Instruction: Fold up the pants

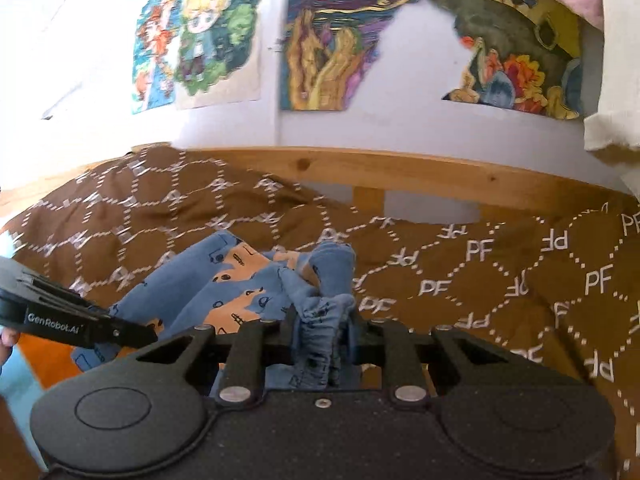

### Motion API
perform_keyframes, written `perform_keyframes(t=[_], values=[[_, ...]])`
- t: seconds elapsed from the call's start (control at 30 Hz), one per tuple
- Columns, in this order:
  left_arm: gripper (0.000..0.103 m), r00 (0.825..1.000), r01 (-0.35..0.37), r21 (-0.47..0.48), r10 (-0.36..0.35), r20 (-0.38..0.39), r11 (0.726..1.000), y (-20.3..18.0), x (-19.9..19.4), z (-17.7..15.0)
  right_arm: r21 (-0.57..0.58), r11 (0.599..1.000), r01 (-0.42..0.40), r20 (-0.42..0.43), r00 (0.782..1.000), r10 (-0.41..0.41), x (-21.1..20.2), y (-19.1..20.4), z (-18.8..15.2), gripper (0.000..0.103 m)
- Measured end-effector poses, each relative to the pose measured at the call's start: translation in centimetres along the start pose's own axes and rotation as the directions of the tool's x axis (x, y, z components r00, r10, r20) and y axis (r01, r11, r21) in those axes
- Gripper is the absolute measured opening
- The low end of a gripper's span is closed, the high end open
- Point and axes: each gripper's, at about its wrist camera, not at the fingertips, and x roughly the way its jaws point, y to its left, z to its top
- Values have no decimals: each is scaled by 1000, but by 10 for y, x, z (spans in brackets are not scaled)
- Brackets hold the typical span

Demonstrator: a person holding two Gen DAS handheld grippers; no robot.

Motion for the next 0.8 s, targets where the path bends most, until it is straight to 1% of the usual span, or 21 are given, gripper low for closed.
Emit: perform_keyframes(t=[0.1, 0.17, 0.23, 0.27, 0.3, 0.33, 0.37, 0.43, 0.47, 0.53, 0.63, 0.7, 0.8], values=[[19, 998, 11, -26, -12, -54, 1000, 6, 24, -1, 59, 998, 20, -58, 998, -16, 22, -19, -8, 25], [25, 997, -5, -31, 3, -82, 1000, 10, 34, -6, 71, 996, 53, -81, 996, -47, 33, -26, -16, 31], [44, 997, -21, -26, 19, -74, 999, 12, 35, -10, 95, 993, 75, -85, 994, -67, 36, -32, -22, 48], [48, 997, -34, -20, 33, -68, 999, 13, 34, -12, 110, 990, 84, -82, 994, -75, 36, -34, -23, 52], [55, 997, -46, -16, 45, -63, 999, 14, 32, -12, 118, 989, 93, -78, 993, -85, 36, -37, -24, 59], [59, 997, -54, -18, 53, -61, 998, 15, 31, -12, 117, 988, 105, -76, 992, -96, 35, -37, -25, 65], [60, 997, -58, -27, 56, -59, 998, 17, 30, -12, 111, 987, 119, -75, 991, -111, 34, -37, -25, 68], [71, 996, -74, -53, 71, -56, 996, 19, 25, -12, 99, 984, 147, -69, 988, -140, 29, -34, -25, 76], [75, 995, -87, -64, 84, -51, 994, 20, 22, -12, 94, 983, 161, -61, 986, -156, 26, -33, -23, 77], [89, 994, -108, -76, 105, -32, 991, 24, 13, -12, 93, 979, 181, -33, 983, -179, 16, -30, -22, 87], [96, 992, -122, -63, 123, 16, 991, 18, -4, -12, 104, 977, 188, 14, 982, -190, -5, -23, -20, 96], [100, 989, -137, -49, 140, 43, 989, 12, -16, -11, 100, 976, 194, 46, 979, -199, -22, -15, -19, 100], [103, 983, -154, -34, 157, 90, 987, 2, -31, -11, 87, 976, 201, 85, 974, -208, -45, -1, -17, 102]])
